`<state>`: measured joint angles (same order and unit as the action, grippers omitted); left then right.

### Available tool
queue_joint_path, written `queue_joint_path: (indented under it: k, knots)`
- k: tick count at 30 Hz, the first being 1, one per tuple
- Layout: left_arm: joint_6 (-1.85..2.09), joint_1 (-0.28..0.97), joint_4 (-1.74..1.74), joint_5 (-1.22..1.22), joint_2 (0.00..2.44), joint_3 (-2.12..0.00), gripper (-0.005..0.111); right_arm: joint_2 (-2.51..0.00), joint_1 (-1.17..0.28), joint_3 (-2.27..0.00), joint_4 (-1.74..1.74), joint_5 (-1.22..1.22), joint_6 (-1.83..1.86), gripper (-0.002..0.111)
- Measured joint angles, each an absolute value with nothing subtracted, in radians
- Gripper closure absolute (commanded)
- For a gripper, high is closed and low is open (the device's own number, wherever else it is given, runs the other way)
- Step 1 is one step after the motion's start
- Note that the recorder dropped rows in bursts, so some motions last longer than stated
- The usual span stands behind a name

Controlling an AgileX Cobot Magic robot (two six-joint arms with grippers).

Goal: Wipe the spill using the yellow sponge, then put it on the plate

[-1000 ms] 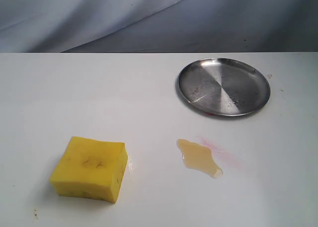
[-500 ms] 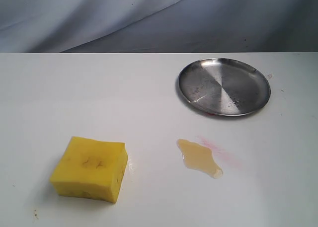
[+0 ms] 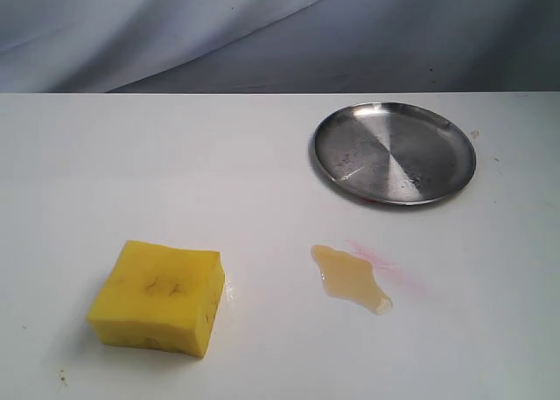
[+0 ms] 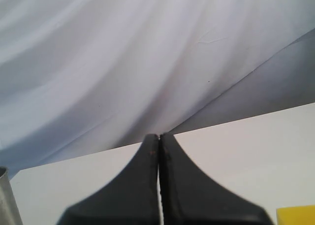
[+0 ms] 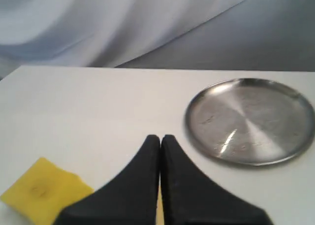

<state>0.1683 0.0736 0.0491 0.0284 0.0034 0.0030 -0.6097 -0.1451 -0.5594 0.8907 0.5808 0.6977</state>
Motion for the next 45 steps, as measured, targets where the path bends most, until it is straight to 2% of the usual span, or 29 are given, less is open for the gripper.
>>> queue_joint_path:
  k: [3,5,10,14,21,27,29,30,31,32,33,34,36,38,40,42,43,45]
  knots:
    - [0.168,0.074,0.049,0.028,0.003,0.003,0.107,-0.867,-0.150,-0.677,1.033,0.719,0.803,0.108]
    - [0.168,0.074,0.049,0.028,0.003,0.003,0.107,-1.012,-0.212,-0.734,1.049,0.724,0.826,0.108]
    - [0.168,0.074,0.049,0.028,0.003,0.003,0.107,-1.249,-0.522,-0.859,1.018,0.530,0.831,0.108]
    - [0.168,0.074,0.049,0.028,0.003,0.003,0.107,-1.375,-0.683,-0.940,0.948,0.466,0.771,0.108]
    - [0.168,0.074,0.049,0.028,0.003,0.003,0.107,-1.646,-0.919,-1.137,0.448,0.459,0.309,0.108]
    - [0.168,0.074,0.049,0.028,0.003,0.003,0.107,-1.834,-1.047,-1.327,0.000,0.587,-0.115,0.107]
    - [0.168,0.074,0.049,0.028,0.003,0.003,0.107,-1.887,-1.056,-1.392,-0.025,0.637,-0.160,0.100]
    - [0.168,0.074,0.049,0.028,0.003,0.003,0.107,-1.907,-1.056,-1.415,-0.025,0.655,-0.169,0.084]
    - [0.168,0.074,0.049,0.028,0.003,0.003,0.107,-1.951,-1.056,-1.464,-0.015,0.684,-0.178,0.074]
    - [0.168,0.074,0.049,0.028,0.003,0.003,0.107,-1.966,-1.056,-1.480,-0.007,0.690,-0.178,0.046]
    - [0.168,0.074,0.049,0.028,0.003,0.003,0.107,-1.998,-1.056,-1.505,0.015,0.703,-0.178,0.035]
    - [0.168,0.074,0.049,0.028,0.003,0.003,0.107,-2.008,-1.056,-1.510,0.026,0.703,-0.178,0.015]
    - [0.168,0.074,0.049,0.028,0.003,0.003,0.107,-2.040,-1.056,-1.518,0.050,0.707,-0.178,0.010]
    - [0.168,0.074,0.049,0.028,0.003,0.003,0.107,-2.075,-1.056,-1.518,0.050,0.704,-0.183,0.011]
    - [0.168,0.074,0.049,0.028,0.003,0.003,0.107,-2.132,-1.056,-1.518,0.092,0.662,-0.198,0.021]
    - [0.168,0.074,0.049,0.028,0.003,0.003,0.107,-2.160,-1.056,-1.523,0.117,0.640,-0.201,0.049]
    - [0.168,0.074,0.049,0.028,0.003,0.003,0.107,-2.167,-1.056,-1.527,0.123,0.638,-0.201,0.076]
    - [0.168,0.074,0.049,0.028,0.003,0.003,0.107,-2.182,-1.056,-1.532,0.132,0.631,-0.204,0.108]
